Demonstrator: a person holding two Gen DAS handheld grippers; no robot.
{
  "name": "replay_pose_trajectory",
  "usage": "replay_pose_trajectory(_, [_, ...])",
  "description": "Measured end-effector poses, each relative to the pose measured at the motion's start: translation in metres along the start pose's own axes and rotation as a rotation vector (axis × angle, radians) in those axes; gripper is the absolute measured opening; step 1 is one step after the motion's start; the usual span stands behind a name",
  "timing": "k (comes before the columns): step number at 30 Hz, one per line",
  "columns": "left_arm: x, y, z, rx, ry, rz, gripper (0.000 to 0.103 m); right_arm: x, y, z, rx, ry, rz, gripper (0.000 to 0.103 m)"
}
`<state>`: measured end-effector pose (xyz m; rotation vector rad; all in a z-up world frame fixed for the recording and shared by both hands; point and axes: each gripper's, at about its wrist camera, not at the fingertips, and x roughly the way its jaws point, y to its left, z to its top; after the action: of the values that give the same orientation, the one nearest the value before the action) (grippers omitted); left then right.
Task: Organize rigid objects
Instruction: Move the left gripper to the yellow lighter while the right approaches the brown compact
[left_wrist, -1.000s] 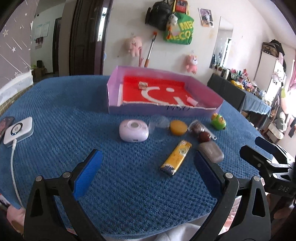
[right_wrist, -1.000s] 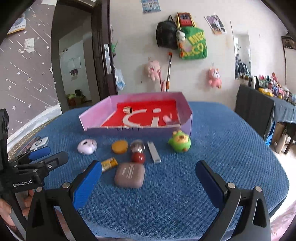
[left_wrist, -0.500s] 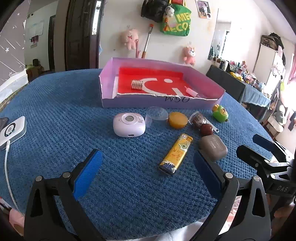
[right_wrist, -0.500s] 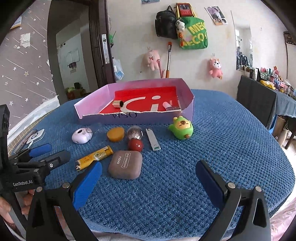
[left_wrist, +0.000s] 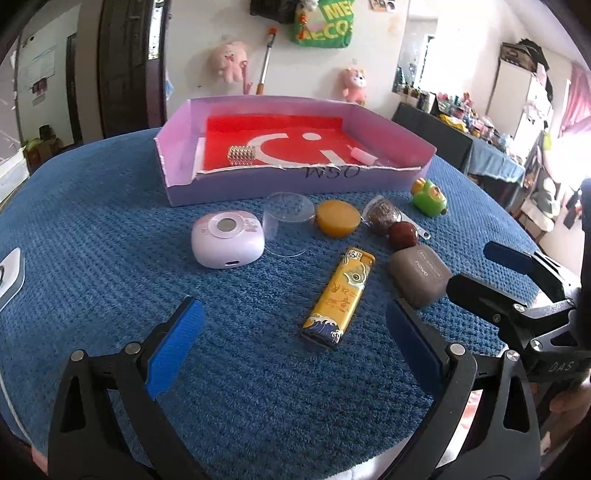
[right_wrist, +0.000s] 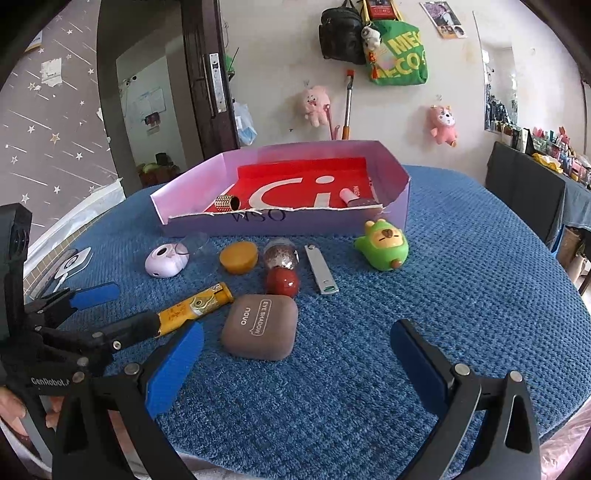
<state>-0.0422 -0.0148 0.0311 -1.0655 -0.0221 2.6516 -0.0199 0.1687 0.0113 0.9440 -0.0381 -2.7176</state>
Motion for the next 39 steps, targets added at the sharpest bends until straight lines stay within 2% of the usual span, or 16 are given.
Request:
replay_pose_trajectory(16, [0.022, 0.001, 0.008, 0.050, 0.056, -0.018, 0.099, 0.025, -0.001, 0.004, 0.002, 0.058, 0.032, 0.103])
replay_pose_trajectory(30, [0.030, -0.006, 0.012, 0.159, 0.103, 0.006, 0.097, 0.041, 0.000, 0.007, -0.058, 0.112, 0.053, 0.103])
replay_pose_trajectory(37, [0.034, -0.008, 0.020, 0.175, 0.132, 0.012, 0.088, 0.046, 0.000, 0.010, -0.072, 0.122, 0.066, 0.102])
replay_pose_trajectory(39, [0.035, -0.009, 0.022, 0.179, 0.134, 0.002, 0.084, 0.046, 0.000, 0.011, -0.078, 0.124, 0.070, 0.098])
